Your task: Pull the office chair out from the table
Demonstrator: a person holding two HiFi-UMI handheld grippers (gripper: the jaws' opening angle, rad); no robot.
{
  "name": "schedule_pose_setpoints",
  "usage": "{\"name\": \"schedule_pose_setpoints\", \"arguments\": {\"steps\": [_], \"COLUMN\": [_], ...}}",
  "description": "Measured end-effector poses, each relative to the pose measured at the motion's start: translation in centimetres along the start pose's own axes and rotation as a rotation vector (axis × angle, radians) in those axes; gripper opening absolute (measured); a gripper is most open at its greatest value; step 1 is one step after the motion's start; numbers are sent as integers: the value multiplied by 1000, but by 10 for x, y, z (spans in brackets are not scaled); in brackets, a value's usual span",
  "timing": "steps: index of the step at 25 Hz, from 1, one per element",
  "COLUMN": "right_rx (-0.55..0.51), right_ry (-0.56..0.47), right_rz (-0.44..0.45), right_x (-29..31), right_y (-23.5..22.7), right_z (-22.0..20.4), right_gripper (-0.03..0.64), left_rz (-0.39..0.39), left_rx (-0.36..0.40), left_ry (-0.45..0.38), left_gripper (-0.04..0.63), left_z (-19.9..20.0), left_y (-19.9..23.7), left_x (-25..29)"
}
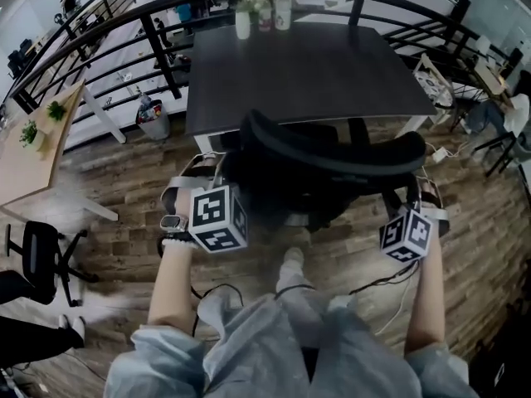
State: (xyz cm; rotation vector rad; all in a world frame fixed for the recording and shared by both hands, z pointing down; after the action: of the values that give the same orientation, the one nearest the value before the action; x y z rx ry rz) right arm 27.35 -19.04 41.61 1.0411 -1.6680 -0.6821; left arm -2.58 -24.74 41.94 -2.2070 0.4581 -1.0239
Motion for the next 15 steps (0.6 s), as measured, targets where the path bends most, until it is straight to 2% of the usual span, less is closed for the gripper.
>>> {"name": "schedule_pose_setpoints", "arguments": {"steps": [15], "right_rx": [-12], "right_ry": [-42], "right_rz": [-4], "right_x": [-70], "right_y": [33], "right_z": [-8], "right_gripper": [219], "left_rz": [31], "left_rx": [-20], "left_ry": [25], "left_gripper": [198], "left_z": [37], "left_y": [-57], "left_x": [-43]}}
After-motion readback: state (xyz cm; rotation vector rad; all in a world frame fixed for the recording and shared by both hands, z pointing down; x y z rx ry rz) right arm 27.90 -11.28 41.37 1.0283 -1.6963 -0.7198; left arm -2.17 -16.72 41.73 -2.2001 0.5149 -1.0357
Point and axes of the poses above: the fingertips, and each gripper's own axes: x forward along the fingers, y to its left, z out of its top, the point moved 1 cm from there along -x, backward along the fingers, and after that the axes turned 14 degrees about -y, right-handed, at the moved point
